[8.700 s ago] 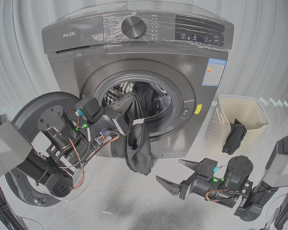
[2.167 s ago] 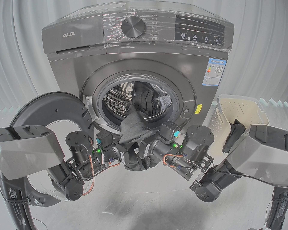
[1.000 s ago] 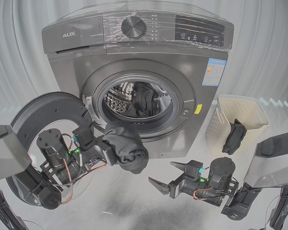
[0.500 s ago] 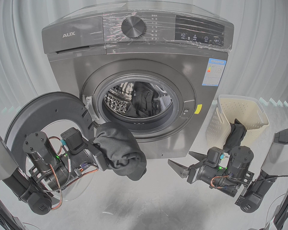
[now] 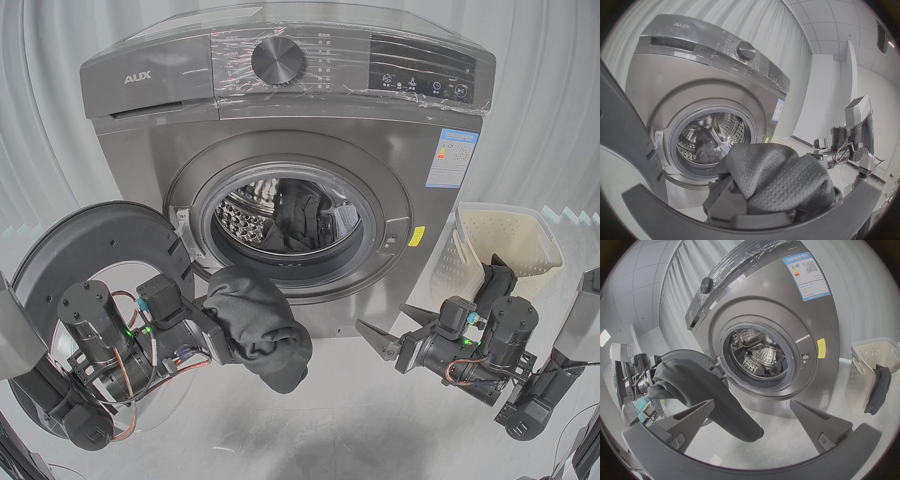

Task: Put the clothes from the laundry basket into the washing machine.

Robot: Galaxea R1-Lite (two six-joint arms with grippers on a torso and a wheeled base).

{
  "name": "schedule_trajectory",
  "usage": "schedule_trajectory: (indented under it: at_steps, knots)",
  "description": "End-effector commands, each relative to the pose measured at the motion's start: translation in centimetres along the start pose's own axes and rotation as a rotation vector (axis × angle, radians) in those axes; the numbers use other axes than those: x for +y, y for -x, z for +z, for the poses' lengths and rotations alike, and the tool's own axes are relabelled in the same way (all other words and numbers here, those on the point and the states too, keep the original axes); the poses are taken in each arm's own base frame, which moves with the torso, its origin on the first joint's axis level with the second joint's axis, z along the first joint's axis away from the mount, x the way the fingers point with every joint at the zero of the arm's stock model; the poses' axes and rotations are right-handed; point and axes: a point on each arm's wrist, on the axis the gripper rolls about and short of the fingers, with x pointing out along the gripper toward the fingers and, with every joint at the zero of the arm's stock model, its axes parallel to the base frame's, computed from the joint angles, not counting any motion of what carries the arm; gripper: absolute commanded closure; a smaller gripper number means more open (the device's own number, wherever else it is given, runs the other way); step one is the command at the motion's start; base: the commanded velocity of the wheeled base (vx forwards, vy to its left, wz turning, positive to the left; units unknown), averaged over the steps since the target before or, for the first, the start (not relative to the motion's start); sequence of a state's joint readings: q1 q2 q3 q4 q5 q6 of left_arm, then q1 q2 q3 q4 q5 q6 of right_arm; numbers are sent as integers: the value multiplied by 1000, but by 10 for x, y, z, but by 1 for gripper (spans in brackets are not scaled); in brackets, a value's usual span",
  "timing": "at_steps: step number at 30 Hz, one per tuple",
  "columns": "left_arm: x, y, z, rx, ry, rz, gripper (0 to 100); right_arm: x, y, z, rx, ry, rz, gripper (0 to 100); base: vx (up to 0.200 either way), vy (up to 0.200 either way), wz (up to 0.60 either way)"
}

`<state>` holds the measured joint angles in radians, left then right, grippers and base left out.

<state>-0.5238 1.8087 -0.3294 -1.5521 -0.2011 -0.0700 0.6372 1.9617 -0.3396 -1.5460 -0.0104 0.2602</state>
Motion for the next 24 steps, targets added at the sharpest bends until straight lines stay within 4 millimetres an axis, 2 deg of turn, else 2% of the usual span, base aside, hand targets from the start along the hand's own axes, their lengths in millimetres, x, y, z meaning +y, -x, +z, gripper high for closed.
schedule_trajectory:
  at_steps: [1,6,15,24]
  knots:
    - [0,-1,-2,7,1,0,100,0,0,1,-2,-1,3,0,200,0,0]
    - [0,-3,-6,22,1,1,100,0,1,-1,5,0,-1,0,200,0,0]
    - [-8,-2,-11,43,-3,-27,100,0,1,-2,11,0,-1,0,0,0,0]
    - [-8,-3,-14,53,-1,-28,100,1,2,-2,11,2,3,0,200,0,0]
